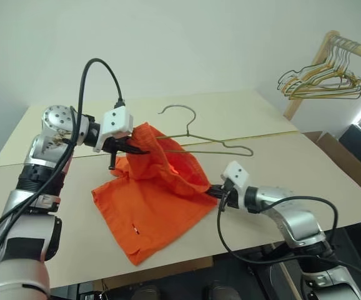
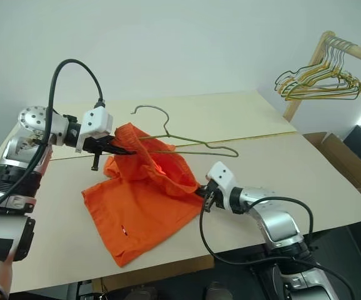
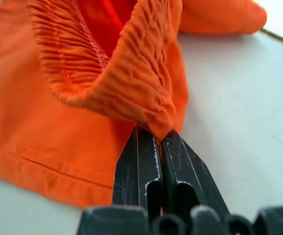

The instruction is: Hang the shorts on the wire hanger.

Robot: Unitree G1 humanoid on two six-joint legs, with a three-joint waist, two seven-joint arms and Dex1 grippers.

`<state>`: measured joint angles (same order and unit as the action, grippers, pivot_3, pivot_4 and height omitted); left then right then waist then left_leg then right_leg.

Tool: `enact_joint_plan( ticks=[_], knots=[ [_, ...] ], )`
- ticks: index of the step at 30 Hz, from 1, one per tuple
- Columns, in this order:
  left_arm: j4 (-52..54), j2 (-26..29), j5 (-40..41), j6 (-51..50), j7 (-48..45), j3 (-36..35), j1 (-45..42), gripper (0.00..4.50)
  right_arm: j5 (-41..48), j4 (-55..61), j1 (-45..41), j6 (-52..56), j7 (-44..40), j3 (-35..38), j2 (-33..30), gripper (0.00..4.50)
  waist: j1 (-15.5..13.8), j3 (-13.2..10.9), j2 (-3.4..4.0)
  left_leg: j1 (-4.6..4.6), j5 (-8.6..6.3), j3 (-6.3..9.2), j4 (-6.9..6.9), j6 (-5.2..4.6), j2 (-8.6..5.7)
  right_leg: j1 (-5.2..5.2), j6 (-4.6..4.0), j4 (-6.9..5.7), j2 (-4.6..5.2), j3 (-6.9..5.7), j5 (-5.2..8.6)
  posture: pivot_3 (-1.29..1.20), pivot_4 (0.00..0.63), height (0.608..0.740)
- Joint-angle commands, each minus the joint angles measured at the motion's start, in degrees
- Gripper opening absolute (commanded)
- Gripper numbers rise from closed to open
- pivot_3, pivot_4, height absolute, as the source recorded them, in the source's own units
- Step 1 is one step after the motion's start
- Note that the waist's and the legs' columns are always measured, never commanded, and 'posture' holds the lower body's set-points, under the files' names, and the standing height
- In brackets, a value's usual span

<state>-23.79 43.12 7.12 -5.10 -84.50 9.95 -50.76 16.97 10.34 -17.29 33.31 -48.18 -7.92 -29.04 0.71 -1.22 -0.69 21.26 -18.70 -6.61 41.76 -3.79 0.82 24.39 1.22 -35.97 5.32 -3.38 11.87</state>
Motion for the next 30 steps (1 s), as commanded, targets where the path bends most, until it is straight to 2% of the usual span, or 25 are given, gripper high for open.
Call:
enact_joint_plan(
  ticks=[1,4,7,11,15,20,27,30],
  knots=[
    [2.2,2.2,2.2,0.7,-1.0,-2.8,1.9,0.0,8.7,4.4,-0.3,5.2,-2.9,6.4,-1.6,0.08,0.0,0.0,0.0,-0.01,0.0,0.0,0.0,0.0,0.0,0.0,0.0,0.01,0.01,0.01,0.0,0.03,0.0,0.74],
    [3.3,4.2,4.9,2.0,-3.7,-4.9,5.1,0.0,14.4,4.0,-0.2,11.8,-4.7,9.6,-4.1,0.08,0.3,0.0,0.01,-0.07,0.0,-0.02,0.01,0.0,0.05,-0.01,0.0,0.08,0.03,0.09,0.0,0.03,0.0,0.74],
    [4.6,7.7,10.0,1.4,-7.4,-8.0,9.0,0.0,17.6,-1.8,-1.0,17.2,-6.6,12.4,-7.5,0.08,0.2,0.0,0.01,-0.09,0.0,-0.02,0.01,0.0,0.09,0.0,-0.01,0.1,0.05,0.1,0.0,0.03,0.0,0.74],
    [5.9,13.0,14.7,2.2,-8.0,-6.9,12.9,0.0,21.4,-7.1,-3.3,20.6,-9.5,14.8,-10.5,0.08,0.1,0.0,0.02,-0.1,-0.02,-0.03,0.01,-0.02,0.08,0.02,-0.02,0.11,0.09,0.14,0.0,0.04,0.0,0.74],
    [5.5,16.5,17.5,3.7,-8.0,-5.7,14.8,0.0,21.3,-11.0,-4.9,20.5,-11.4,13.9,-13.2,0.08,-0.2,0.0,0.03,-0.14,-0.04,-0.04,0.02,-0.08,0.06,0.0,-0.01,0.09,0.13,0.18,0.0,0.04,0.0,0.74],
    [1.3,16.5,11.4,7.6,-5.7,-6.2,15.6,0.0,20.7,-14.0,-5.0,19.4,-13.2,13.4,-15.2,0.08,-0.9,0.0,0.03,-0.12,-0.07,-0.07,0.02,-0.12,0.03,-0.01,-0.01,0.12,0.15,0.16,0.0,0.05,0.0,0.74],
    [-2.4,14.6,12.8,1.9,-1.4,-8.9,13.2,0.0,20.8,-13.0,-2.9,19.3,-13.9,14.0,-16.2,0.08,-1.3,0.0,0.03,-0.1,-0.07,-0.09,0.02,-0.12,0.03,0.0,0.0,0.12,0.13,0.15,0.0,0.04,0.0,0.74],
    [-2.6,16.3,11.3,4.5,-3.8,-7.9,14.7,0.0,21.1,-12.3,-2.4,19.7,-13.7,14.5,-16.4,0.08,-1.2,0.0,0.03,-0.1,-0.07,-0.09,0.02,-0.12,0.02,0.01,0.0,0.12,0.13,0.16,0.0,0.04,0.0,0.74]
  ],
)
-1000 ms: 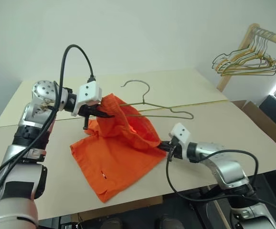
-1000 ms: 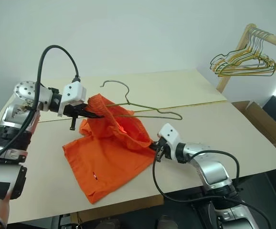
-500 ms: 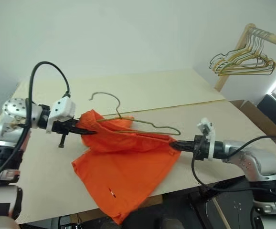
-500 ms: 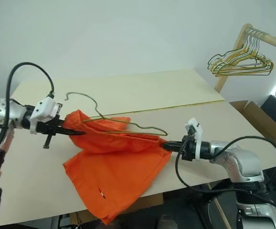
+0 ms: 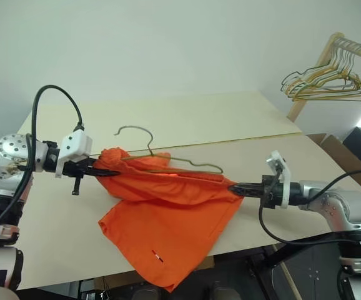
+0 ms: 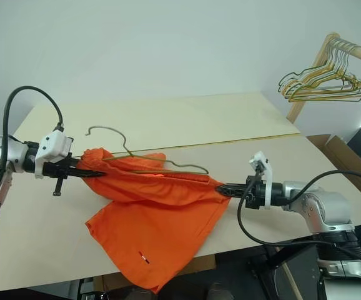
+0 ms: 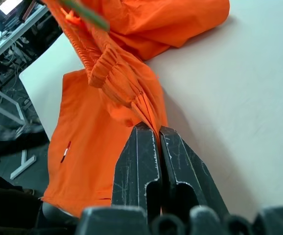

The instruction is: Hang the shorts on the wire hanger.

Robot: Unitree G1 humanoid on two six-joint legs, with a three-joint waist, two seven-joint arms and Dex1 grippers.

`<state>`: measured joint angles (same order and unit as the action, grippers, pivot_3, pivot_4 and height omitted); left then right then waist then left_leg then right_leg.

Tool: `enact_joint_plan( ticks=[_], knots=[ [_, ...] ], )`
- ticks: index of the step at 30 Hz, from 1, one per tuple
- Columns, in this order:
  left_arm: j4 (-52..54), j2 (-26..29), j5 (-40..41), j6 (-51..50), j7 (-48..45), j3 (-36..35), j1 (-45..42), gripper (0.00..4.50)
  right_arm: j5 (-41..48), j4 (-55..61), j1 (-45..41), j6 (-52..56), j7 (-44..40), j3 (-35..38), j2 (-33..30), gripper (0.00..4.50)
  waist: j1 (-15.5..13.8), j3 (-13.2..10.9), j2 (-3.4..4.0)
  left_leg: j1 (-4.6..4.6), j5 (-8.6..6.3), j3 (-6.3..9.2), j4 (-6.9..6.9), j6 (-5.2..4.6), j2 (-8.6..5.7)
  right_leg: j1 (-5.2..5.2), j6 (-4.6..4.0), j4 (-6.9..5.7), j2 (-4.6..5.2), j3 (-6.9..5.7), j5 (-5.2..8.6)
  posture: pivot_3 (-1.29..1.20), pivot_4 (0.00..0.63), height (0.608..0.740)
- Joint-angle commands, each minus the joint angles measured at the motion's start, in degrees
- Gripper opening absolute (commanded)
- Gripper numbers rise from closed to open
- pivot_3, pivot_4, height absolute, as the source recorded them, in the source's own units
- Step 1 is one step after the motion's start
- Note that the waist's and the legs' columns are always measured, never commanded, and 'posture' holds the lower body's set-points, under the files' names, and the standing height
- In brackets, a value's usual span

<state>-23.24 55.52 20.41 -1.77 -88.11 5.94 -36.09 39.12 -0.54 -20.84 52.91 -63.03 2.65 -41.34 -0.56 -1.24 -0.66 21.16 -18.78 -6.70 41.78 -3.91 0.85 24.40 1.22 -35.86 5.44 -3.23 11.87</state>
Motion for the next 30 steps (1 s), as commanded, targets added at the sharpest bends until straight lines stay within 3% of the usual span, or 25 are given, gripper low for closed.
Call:
enact_joint_plan(
  ticks=[1,8,17,29,30],
  knots=[
    [-3.7,4.6,-3.2,3.1,-1.0,-3.1,0.5,0.0,-1.0,-1.4,1.1,0.2,1.1,4.0,-4.3,0.08,0.0,0.0,0.0,0.0,0.0,0.0,0.0,0.0,0.0,0.0,0.0,0.0,-0.01,0.0,0.0,0.04,0.0,0.74],
    [-6.3,5.2,-4.1,4.8,-4.2,-2.9,-0.2,0.0,-1.0,-2.1,0.7,0.0,0.8,3.9,-5.6,0.08,0.1,0.0,0.0,-0.01,0.0,-0.02,0.0,0.01,0.01,0.01,0.0,0.0,0.0,0.01,0.0,0.04,0.0,0.74],
    [-7.5,5.9,-11.8,8.5,-0.6,1.3,-0.1,0.0,-1.0,-2.2,0.4,-0.2,-0.2,4.2,-6.4,0.08,0.0,0.0,0.0,0.01,-0.02,-0.02,0.0,-0.02,0.0,0.01,0.0,0.01,0.01,0.0,0.0,0.03,0.0,0.74],
    [-6.9,2.4,-17.6,10.2,3.0,8.0,-2.4,0.0,0.8,4.0,0.2,-4.5,-3.9,4.5,-6.1,0.08,0.0,0.0,0.0,0.01,-0.04,-0.03,0.0,-0.05,0.01,0.02,0.0,0.02,0.02,0.01,0.0,0.02,0.0,0.74],
    [-7.0,1.4,-17.8,10.3,3.2,8.5,-3.1,0.0,0.9,5.3,0.1,-5.1,-3.9,4.2,-5.6,0.28,-0.1,0.0,0.0,0.01,-0.04,-0.03,0.0,-0.06,0.01,0.02,0.0,0.01,0.02,0.01,0.0,0.01,0.0,0.74]
  ],
)
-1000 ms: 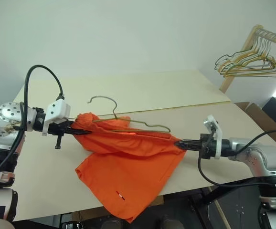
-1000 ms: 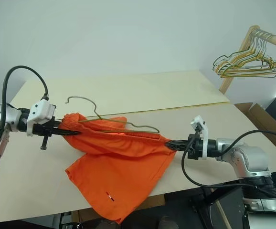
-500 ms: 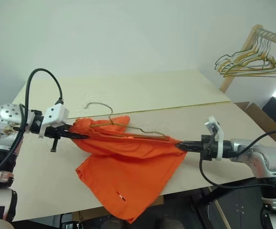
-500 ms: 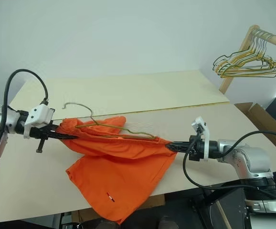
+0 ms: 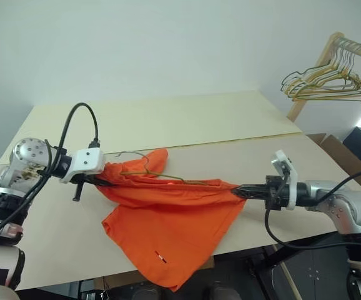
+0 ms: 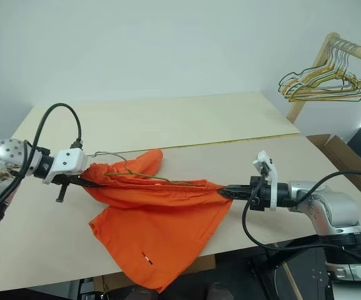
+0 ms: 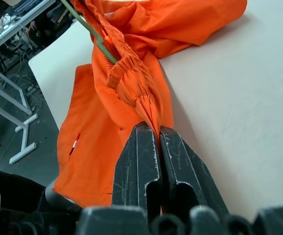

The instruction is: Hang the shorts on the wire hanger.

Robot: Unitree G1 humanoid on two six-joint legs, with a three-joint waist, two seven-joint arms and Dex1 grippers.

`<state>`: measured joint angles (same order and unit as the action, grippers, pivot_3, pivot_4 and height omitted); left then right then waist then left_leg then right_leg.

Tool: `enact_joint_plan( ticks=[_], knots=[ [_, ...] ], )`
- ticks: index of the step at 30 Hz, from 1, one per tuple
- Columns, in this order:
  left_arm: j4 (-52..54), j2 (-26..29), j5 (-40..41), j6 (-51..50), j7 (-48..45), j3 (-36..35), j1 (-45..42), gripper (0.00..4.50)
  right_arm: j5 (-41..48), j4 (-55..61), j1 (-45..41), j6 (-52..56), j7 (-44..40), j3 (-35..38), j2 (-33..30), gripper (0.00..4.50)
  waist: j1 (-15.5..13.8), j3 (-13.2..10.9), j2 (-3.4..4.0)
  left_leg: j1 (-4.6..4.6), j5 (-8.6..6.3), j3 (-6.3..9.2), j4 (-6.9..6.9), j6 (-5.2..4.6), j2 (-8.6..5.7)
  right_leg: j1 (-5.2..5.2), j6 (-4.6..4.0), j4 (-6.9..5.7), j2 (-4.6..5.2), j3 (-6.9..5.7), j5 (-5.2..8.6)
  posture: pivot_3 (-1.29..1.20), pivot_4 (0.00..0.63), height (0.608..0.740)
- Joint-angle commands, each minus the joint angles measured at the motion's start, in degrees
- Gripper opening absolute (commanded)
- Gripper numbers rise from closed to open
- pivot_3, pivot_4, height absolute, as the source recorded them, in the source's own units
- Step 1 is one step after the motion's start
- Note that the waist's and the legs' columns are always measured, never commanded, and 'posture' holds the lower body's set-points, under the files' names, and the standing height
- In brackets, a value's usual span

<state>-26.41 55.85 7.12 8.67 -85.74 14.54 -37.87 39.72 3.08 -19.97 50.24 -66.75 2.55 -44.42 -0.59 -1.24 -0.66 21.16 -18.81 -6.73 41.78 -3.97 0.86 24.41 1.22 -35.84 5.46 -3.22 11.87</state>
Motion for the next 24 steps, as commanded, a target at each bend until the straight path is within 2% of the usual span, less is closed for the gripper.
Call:
enact_joint_plan(
  ticks=[1,5,12,13,17,22,24],
  knots=[
    [-4.1,0.2,-4.7,0.2,1.0,0.3,-2.0,0.0,0.3,2.4,-1.0,-2.9,-0.2,4.0,-2.2,0.54,0.0,0.0,0.0,0.0,0.0,0.0,0.0,0.0,0.0,0.01,0.0,0.0,0.0,0.0,0.0,0.01,0.0,0.74],
    [-6.5,-2.8,-6.0,1.2,1.0,0.2,-4.8,0.0,-0.1,3.1,-1.3,-3.2,0.0,2.7,-1.7,1.79,0.1,0.0,-0.03,-0.01,0.0,-0.03,0.0,0.0,0.02,0.01,0.0,0.0,-0.03,0.0,0.0,0.01,0.0,0.74],
    [-9.8,-5.3,-6.9,2.3,-0.5,-0.8,-7.7,0.0,0.4,5.2,-1.4,-3.5,0.7,3.5,-1.7,4.34,0.2,0.0,-0.03,0.06,-0.05,-0.02,0.07,-0.08,-0.01,0.02,0.01,0.0,0.03,-0.05,0.0,0.0,0.0,0.74],
    [-10.0,-5.4,-6.9,2.6,-0.6,-0.9,-7.8,0.0,0.6,6.0,-1.8,-3.7,1.2,3.9,-1.6,4.46,0.3,0.0,-0.03,0.06,-0.05,-0.02,0.06,-0.08,-0.01,0.03,0.01,0.0,0.03,-0.05,0.0,0.0,0.0,0.74],
    [-9.2,-6.4,-6.1,1.9,-0.7,-1.5,-8.7,0.0,1.4,11.2,-8.0,-0.9,6.0,3.0,-0.9,4.46,1.0,0.0,-0.01,0.07,-0.04,-0.03,0.07,-0.06,0.0,0.1,0.01,-0.07,0.03,0.0,0.0,0.01,0.0,0.74],
    [-7.3,-8.5,-5.1,0.0,-1.5,-2.1,-10.7,0.0,-4.3,18.3,-21.9,10.3,9.1,-11.7,-5.3,4.46,1.3,0.0,0.01,0.14,-0.03,-0.04,0.08,-0.05,0.03,0.28,0.0,-0.19,0.07,0.03,0.0,0.01,0.0,0.74],
    [-7.0,-9.2,-5.1,-0.3,-1.4,-2.2,-11.1,0.0,-5.3,18.5,-27.2,15.3,10.8,-16.5,-4.2,4.46,1.3,0.0,0.0,0.24,-0.03,-0.03,0.08,-0.05,0.03,0.36,0.0,-0.16,0.08,0.01,0.0,0.01,0.0,0.74]
  ],
)
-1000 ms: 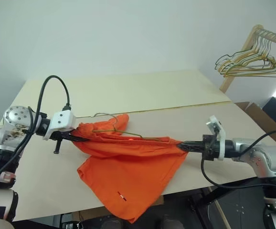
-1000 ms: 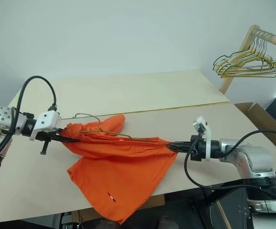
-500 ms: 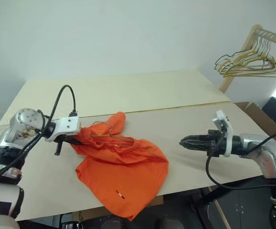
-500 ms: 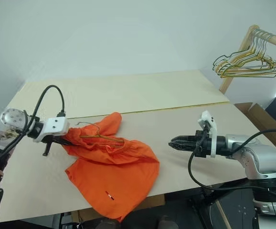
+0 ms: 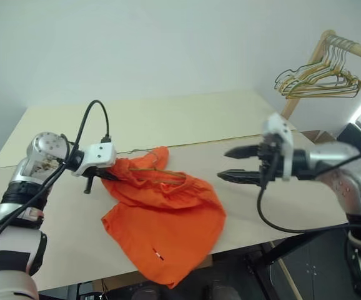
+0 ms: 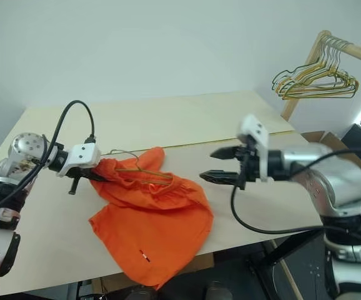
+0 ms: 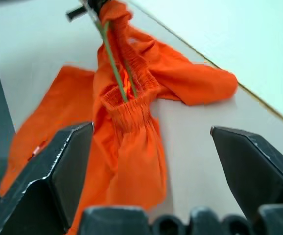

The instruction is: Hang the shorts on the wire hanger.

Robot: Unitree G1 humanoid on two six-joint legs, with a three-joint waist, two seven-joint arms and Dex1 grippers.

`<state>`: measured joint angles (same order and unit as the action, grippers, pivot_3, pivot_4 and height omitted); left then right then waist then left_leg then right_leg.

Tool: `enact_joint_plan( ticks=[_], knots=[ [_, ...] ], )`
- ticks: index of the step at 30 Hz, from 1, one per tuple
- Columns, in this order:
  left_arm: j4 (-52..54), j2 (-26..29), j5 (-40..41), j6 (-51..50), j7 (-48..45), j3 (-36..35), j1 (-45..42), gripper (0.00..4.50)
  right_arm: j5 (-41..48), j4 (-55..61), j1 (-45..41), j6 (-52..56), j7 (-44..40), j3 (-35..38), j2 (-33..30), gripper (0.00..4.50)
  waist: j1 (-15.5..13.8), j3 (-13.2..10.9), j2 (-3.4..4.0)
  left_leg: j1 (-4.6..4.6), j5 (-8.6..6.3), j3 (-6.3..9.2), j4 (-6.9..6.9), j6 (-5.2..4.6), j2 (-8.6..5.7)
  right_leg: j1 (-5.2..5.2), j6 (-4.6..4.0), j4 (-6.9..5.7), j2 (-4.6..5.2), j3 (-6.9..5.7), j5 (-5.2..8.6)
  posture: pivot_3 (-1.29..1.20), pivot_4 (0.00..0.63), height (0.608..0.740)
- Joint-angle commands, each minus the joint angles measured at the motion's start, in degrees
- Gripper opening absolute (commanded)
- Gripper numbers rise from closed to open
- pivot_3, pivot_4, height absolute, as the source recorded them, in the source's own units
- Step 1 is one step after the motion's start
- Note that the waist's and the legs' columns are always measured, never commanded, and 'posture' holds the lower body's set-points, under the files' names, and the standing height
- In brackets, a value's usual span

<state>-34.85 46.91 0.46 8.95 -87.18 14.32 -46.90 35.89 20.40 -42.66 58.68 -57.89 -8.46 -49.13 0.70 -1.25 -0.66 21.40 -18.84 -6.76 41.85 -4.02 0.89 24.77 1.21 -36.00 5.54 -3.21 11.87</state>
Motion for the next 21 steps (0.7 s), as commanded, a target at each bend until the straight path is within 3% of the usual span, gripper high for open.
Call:
enact_joint_plan(
  ticks=[1,7,10,21],
  knots=[
    [1.6,-0.5,1.5,-0.7,0.2,-2.0,-2.1,0.0,-2.4,1.1,-6.6,8.5,3.0,-7.8,1.2,4.46,0.1,0.0,-0.01,0.07,0.0,-0.03,0.0,0.0,-0.02,0.08,0.0,-0.02,0.01,0.03,0.0,0.01,0.0,0.74],
    [3.5,-1.6,2.1,-1.7,0.2,-2.8,-1.7,0.0,-15.5,-4.1,-11.3,6.8,9.2,-24.1,5.4,4.46,0.3,0.0,0.0,0.67,0.02,-0.04,0.11,0.02,-0.09,0.47,0.06,-0.2,-0.02,-0.14,-0.06,0.01,0.0,0.74],
    [4.3,-1.5,2.5,-2.0,0.1,-3.0,-1.5,0.0,-19.2,-8.2,-12.2,5.3,10.8,-26.8,8.9,4.46,0.5,0.0,0.0,0.73,0.02,-0.04,0.1,0.03,-0.12,0.48,0.08,-0.15,-0.02,-0.21,-0.06,0.01,0.0,0.74],
    [7.5,-1.9,6.0,0.2,-2.0,-4.7,0.2,0.0,-17.5,-6.2,-10.6,5.1,3.6,-21.9,6.4,0.82,1.2,0.0,0.0,0.75,0.14,0.13,0.1,0.23,-0.1,0.4,0.09,-0.12,-0.06,-0.48,-0.07,0.0,0.0,0.74]
  ],
)
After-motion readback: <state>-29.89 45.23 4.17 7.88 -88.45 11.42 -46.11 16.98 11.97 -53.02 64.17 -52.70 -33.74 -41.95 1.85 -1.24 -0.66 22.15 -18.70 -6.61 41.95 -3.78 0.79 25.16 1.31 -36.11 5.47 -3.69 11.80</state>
